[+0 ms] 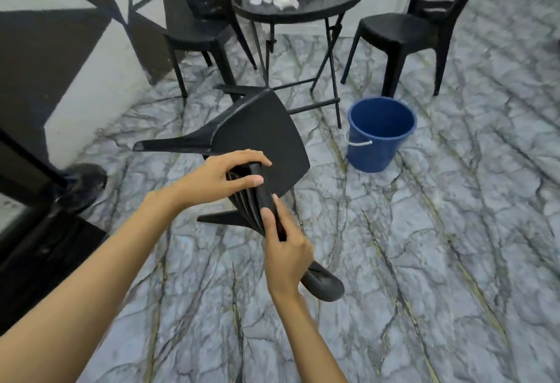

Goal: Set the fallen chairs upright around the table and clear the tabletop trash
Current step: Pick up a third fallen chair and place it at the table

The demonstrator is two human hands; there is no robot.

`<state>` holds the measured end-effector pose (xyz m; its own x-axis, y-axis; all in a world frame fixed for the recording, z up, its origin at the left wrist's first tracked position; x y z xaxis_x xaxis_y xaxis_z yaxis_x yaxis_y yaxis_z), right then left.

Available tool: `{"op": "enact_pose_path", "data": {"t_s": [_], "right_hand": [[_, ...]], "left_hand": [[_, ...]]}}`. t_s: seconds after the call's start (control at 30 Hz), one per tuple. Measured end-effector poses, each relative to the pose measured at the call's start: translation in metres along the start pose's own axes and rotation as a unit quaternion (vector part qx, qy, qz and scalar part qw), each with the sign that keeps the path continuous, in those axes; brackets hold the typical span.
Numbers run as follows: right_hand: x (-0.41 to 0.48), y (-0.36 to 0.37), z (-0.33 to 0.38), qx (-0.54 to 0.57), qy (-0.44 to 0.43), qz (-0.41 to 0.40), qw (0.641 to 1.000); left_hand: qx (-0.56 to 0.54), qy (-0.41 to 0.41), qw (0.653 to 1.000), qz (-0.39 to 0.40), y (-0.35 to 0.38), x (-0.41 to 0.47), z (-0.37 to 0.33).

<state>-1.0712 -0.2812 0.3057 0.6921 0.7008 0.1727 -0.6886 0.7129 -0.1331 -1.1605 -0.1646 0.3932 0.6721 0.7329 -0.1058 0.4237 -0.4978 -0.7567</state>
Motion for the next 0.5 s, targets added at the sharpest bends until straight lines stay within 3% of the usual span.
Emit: {"op": "enact_pose_path", "data": {"t_s": [0.17, 0.5], "right_hand": [[0.028, 0.062, 0.068, -0.063, -0.027, 0.016, 0.998], [0.066, 0.195, 0.161, -0.116, 0.010, 0.109, 0.987]], "left_hand": [[-0.042, -0.051, 0.998, -0.010, -0.084, 0.013, 0.031], [-0.087, -0.064, 0.994, -0.009, -0.226, 0.032, 0.101]]}}
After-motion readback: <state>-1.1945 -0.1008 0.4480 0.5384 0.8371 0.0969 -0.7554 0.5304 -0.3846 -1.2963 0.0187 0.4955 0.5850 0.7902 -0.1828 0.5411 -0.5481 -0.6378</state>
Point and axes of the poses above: each hand's wrist, its own x-axis towards the middle knuckle, its own y-axis out of the palm, z = x × y, the point moved 6 cm from there along x, towards the middle knuckle, and after that the axes turned 2 degrees about -z, right-handed, at the moved point
